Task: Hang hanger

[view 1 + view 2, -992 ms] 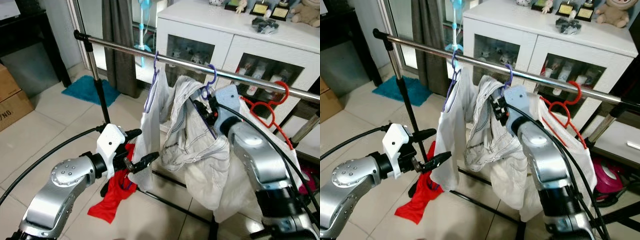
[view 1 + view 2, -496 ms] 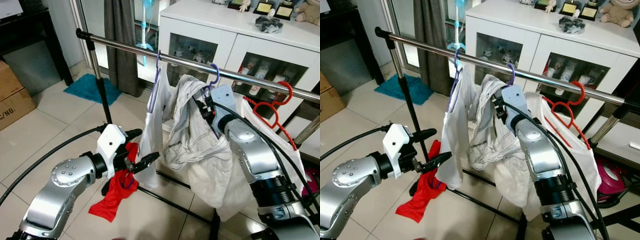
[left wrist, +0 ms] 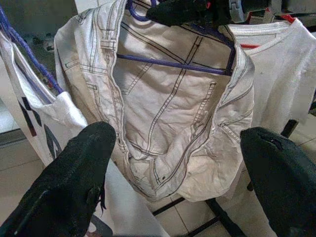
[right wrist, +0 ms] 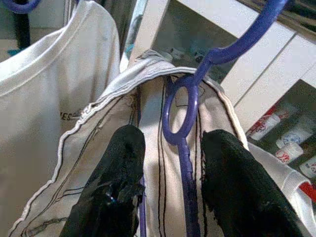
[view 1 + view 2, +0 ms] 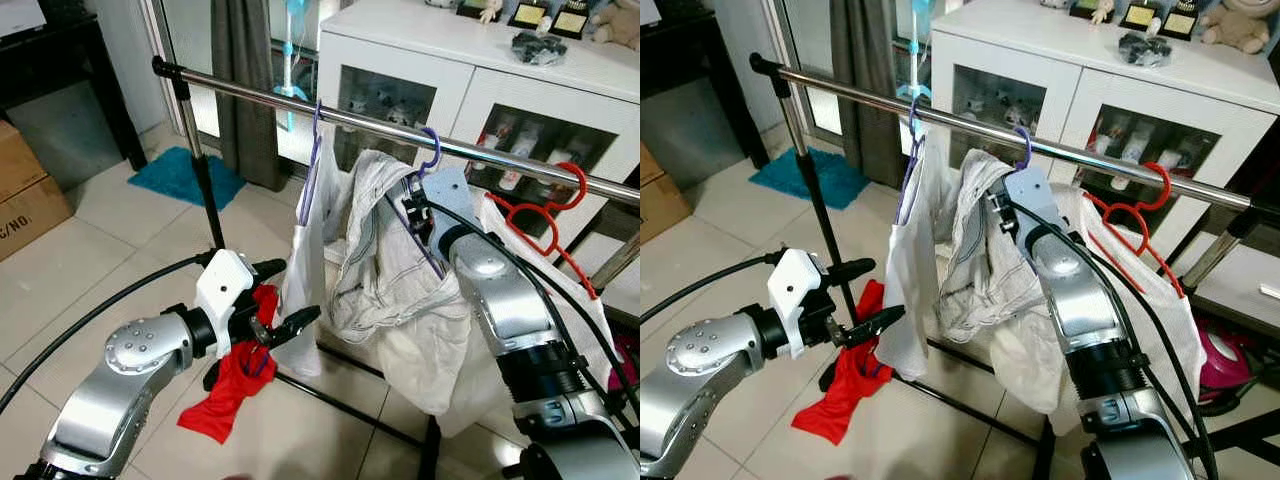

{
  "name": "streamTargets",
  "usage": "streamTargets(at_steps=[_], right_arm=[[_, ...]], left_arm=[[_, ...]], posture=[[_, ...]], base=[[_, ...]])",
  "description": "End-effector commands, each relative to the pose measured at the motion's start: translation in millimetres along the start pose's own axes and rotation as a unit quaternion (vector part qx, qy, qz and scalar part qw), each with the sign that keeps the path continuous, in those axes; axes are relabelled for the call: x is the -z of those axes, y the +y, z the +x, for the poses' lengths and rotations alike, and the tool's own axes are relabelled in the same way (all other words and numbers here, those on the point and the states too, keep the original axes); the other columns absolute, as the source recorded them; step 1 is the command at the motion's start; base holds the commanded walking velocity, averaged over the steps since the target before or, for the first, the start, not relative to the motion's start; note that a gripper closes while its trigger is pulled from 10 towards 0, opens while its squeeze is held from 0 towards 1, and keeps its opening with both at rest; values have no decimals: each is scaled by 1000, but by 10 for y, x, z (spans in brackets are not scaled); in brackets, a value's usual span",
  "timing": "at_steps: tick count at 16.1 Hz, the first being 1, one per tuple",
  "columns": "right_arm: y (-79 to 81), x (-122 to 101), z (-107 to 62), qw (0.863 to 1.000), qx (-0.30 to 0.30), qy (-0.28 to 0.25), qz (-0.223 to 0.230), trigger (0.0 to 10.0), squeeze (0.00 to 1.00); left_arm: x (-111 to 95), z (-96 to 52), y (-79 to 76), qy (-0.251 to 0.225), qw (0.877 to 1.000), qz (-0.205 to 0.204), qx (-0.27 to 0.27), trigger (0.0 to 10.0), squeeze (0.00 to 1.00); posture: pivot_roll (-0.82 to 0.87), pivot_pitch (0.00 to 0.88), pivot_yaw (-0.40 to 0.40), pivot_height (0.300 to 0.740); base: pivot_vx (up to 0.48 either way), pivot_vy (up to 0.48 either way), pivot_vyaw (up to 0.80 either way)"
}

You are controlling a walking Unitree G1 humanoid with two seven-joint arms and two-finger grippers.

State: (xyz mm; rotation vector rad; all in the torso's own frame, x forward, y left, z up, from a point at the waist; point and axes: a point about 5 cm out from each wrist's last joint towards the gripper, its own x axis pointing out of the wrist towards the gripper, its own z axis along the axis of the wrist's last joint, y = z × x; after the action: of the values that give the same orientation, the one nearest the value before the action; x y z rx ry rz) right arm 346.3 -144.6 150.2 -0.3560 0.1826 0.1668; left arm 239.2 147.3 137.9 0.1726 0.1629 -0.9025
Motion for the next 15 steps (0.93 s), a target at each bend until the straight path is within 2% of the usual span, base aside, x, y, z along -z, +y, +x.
streamTargets(at_steps=[1, 8, 15], right_arm=[[-67, -40, 24, 1000, 14, 0, -5, 10000, 0], [-124, 41, 78, 998, 44, 38, -17, 10000, 0], [-72, 115, 143, 998, 23, 62, -23, 10000, 0]], left_arm=[[5, 4, -24, 3, 1000, 8, 7, 10000, 0], [10, -2, -31, 7, 1000, 10, 11, 10000, 0], [13, -2, -35, 11, 1000, 13, 17, 10000, 0]], posture=[[15, 0, -35, 740], [19, 0, -38, 740], [21, 0, -36, 740]], base=[[0, 0, 0], [0, 0, 0], [0, 0, 0]])
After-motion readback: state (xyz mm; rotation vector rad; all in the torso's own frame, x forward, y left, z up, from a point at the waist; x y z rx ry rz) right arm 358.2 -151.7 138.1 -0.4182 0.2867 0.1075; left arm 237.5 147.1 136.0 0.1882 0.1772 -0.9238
